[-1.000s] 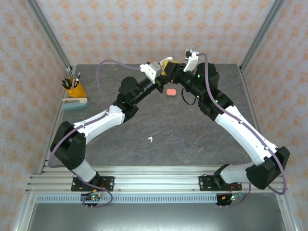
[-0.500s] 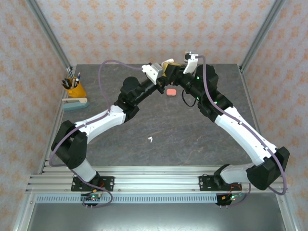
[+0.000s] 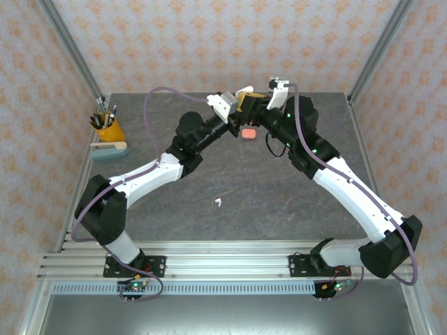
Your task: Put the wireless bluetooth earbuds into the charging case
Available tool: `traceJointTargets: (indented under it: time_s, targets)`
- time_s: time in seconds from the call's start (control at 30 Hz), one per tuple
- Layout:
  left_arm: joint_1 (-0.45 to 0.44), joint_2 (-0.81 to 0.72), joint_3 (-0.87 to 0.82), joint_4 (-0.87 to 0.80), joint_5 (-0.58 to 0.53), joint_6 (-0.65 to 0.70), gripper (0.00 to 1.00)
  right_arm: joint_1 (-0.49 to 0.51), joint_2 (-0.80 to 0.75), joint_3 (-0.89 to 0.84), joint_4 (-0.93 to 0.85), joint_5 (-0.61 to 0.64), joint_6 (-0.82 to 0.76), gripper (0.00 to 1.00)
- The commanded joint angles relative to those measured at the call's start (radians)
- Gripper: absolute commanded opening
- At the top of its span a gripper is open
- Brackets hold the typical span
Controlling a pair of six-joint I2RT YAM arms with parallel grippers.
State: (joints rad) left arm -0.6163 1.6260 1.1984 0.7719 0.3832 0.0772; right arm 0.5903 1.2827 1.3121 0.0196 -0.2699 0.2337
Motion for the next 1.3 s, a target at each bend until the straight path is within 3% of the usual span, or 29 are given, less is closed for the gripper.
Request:
traceJointTargets:
  time_s: [0.0,0.3,0.5,1.27]
  targets:
    - [-0.007,-0.022,0.05,0.049,-0.03,0.007,0.0,0.005,-0.025,-0.019,-0.046,-0.022,-0.033,0.16]
    - [-0.006,-0.024,0.053,0.038,-0.03,0.009,0.0,0.005,-0.035,-0.028,-0.061,-0.007,-0.044,0.17]
    - [-0.007,-0.027,0.046,0.036,-0.023,0.006,0.0,0.002,-0.023,-0.012,-0.08,0.018,-0.036,0.33]
    - [-0.007,-0.046,-0.021,0.055,-0.021,-0.019,0.0,-0.007,0.104,0.181,-0.171,0.068,0.074,0.48]
